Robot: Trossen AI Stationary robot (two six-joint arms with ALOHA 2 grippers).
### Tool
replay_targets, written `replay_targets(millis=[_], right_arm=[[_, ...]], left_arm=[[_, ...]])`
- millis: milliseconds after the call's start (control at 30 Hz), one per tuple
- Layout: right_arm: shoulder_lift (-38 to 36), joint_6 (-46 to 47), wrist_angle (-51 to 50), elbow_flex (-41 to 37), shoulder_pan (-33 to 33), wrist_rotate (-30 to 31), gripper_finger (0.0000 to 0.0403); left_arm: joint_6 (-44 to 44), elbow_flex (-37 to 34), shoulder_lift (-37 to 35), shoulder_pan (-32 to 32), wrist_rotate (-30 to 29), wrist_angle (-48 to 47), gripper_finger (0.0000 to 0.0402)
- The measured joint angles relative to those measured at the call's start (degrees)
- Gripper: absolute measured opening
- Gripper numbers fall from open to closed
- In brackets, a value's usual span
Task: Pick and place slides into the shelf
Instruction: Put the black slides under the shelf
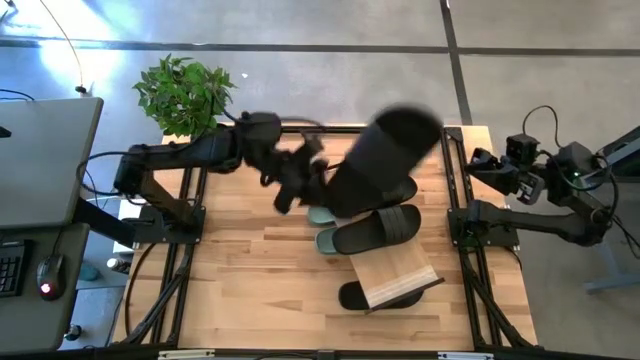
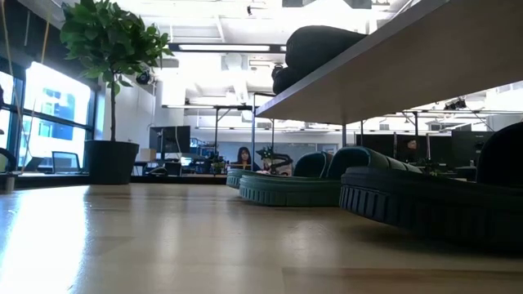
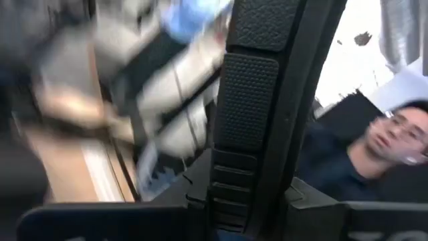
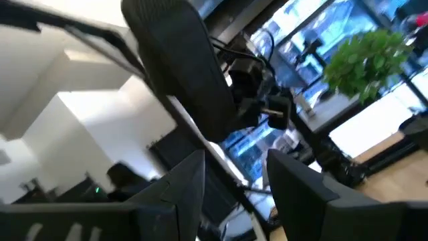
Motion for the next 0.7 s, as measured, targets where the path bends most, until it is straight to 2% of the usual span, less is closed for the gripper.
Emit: replay_targets(millis=[133,267,467,567,700], right_arm=[[0.17,-0.02,-1.46,-0.02,0.0,-2.73,0.0154],[0.13,-0.02,-2.99,0.0,0.0,-4.16,0.0154],[0.13,-0.02,-3.71,0.0,0.0,-4.97,0.0154],[0.13,-0.02,-3.7,0.0,0.0,-4.97,0.0154],[0.13,0.02,-4.13,0.0,0.0,-4.97,0.0154]], left_arm=[[-8.58,-0.09,-1.41,-3.4,4.77,-11.36,0.0053],[-16.65,-0.09,-4.04,-7.42,4.31,-20.55,0.0053],[-24.67,-0.09,-10.48,-13.79,-5.46,-31.93,0.0051],[-32.4,0.0,-13.51,-17.7,-10.59,-39.85,0.0051],[-45.05,-0.2,-14.45,-23.05,-11.74,-48.64,0.0051]])
